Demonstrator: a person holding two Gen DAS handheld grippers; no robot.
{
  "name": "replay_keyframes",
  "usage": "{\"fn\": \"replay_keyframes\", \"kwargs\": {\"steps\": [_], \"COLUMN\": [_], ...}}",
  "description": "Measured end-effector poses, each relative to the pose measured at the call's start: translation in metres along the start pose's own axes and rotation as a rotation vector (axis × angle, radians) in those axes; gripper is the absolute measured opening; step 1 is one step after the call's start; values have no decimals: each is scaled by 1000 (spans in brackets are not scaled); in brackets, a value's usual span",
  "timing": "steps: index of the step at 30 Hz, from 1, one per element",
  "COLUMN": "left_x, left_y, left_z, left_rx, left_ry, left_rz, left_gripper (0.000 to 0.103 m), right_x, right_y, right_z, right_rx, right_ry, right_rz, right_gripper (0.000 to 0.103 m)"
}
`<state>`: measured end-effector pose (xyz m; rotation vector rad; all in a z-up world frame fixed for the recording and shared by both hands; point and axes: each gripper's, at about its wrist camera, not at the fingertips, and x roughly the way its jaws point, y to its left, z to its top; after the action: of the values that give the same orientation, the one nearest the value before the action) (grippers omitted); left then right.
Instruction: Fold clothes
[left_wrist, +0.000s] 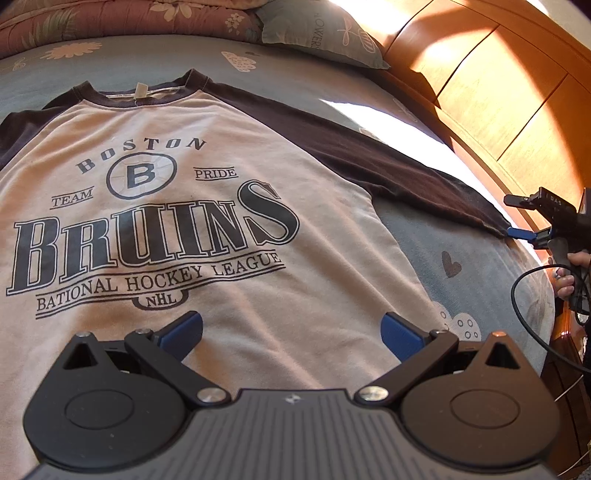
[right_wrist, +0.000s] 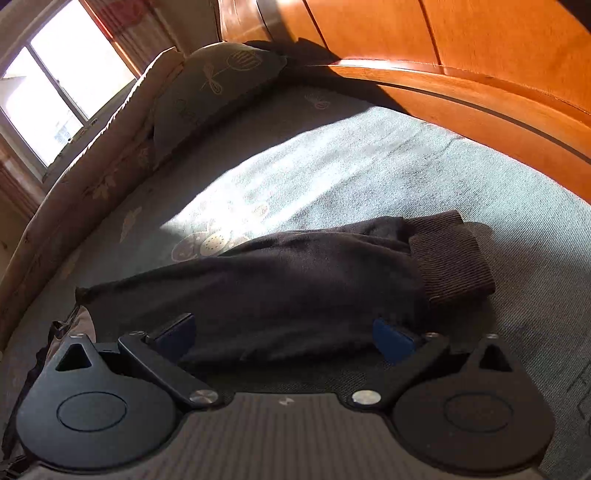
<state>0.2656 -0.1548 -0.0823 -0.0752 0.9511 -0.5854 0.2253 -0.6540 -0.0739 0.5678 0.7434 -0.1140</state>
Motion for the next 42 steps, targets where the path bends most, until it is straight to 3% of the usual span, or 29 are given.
{"fn": "replay_keyframes", "kwargs": {"steps": [4, 9, 14, 17, 19, 24, 31, 33, 40, 42], "left_x": [-28, -56, -71, -83, -92, -114, -119, -108, -56, -47], "left_y": [-7, -1, 8, 16, 22, 36, 50, 60, 131, 158], "left_z": [-3, -32, -78, -105, -123, -131, -65, -44, -5, -2], "left_rx": [58, 97, 109, 107, 105, 80, 97, 75, -97, -128], "left_ry": [-9, 51, 156, 179, 194, 180, -13, -55, -80, -77], "left_rz": [42, 81, 100, 102, 103, 76, 85, 81, 120, 216], "left_gripper": [102, 102, 102, 102, 102, 102, 102, 102, 102, 102], "right_x": [-14, -13, -5, -1, -2, -17, -16, -16, -16, -17], "right_y": [59, 161, 221, 257, 262, 254, 256, 259, 259, 258], "right_z": [-25, -79, -150, -192, -219, -259, -265, -272, -278, -278], "right_rx": [-190, -373, -488, -558, -619, -743, -672, -717, -738, -743], "right_ry": [61, 175, 275, 336, 356, 237, 166, 153, 126, 121], "right_rz": [44, 284, 351, 391, 332, 207, 112, 85, 89, 94], "right_gripper": [103, 103, 103, 103, 103, 103, 103, 103, 103, 103]}}
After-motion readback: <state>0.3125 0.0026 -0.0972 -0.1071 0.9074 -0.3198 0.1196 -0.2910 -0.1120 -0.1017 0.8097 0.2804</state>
